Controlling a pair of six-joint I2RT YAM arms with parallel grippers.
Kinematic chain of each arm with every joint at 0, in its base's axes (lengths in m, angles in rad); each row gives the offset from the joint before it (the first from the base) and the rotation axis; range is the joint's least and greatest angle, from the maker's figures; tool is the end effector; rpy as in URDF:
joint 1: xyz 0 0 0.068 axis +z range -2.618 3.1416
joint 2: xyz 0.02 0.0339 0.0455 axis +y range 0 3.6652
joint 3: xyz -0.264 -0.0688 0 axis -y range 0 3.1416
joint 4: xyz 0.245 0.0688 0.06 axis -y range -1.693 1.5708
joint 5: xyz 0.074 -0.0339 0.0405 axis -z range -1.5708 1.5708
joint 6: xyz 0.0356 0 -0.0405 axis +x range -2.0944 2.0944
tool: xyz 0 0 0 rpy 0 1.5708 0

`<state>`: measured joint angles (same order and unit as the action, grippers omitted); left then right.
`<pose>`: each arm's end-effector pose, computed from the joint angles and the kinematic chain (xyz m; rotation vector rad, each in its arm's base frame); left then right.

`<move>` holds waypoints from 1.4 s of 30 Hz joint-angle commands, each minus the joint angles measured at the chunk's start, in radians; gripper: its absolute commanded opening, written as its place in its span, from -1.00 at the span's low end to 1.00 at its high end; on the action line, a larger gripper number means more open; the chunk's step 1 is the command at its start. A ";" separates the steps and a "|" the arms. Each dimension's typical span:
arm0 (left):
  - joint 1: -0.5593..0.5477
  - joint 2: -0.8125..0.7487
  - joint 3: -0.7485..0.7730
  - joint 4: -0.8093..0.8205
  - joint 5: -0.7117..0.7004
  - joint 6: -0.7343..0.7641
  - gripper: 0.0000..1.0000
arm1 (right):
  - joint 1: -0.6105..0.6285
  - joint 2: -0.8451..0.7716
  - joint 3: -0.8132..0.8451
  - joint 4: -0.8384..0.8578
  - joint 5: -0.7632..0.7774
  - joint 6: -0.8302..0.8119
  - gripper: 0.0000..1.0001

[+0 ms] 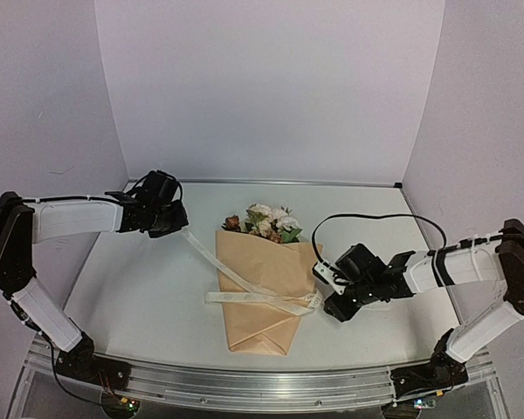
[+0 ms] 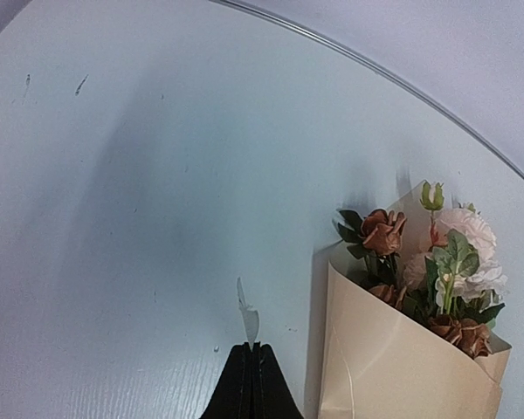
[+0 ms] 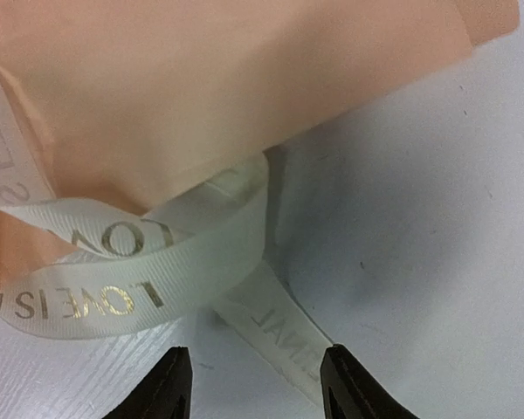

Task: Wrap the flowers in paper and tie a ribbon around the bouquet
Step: Adjust the ribbon on the folded bouquet, then tie the ribbon around the folded bouquet.

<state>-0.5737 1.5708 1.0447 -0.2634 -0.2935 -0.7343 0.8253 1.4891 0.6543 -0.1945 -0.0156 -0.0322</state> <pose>0.2896 -0.1749 0.2296 -0.3289 2.3155 -0.3110 0.1786 0.1943 0.1414 -1.0993 2.3913 0.3011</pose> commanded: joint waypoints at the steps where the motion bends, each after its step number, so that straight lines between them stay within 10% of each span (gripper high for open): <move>1: 0.001 -0.049 -0.011 0.017 0.030 -0.015 -1.00 | 0.021 0.078 -0.039 0.256 0.023 -0.163 0.08; 7: 0.005 -0.053 -0.022 0.024 0.041 -0.020 -1.00 | 0.030 0.159 -0.041 0.356 0.079 -0.174 0.00; 19: 0.066 -0.063 -0.058 0.009 0.049 -0.072 -1.00 | 0.037 0.096 -0.117 0.388 0.259 -0.174 -0.99; 32: 0.112 -0.093 -0.104 -0.001 0.039 -0.120 -1.00 | 0.035 0.019 -0.107 0.225 0.213 -0.094 -0.99; 42: 0.115 -0.116 -0.123 -0.007 0.030 -0.129 -1.00 | 0.030 0.049 -0.103 0.218 0.170 -0.041 -0.56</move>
<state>-0.4656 1.4998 0.9337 -0.2638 -0.2394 -0.8474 0.8593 1.5276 0.5449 0.0612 0.1860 -0.1062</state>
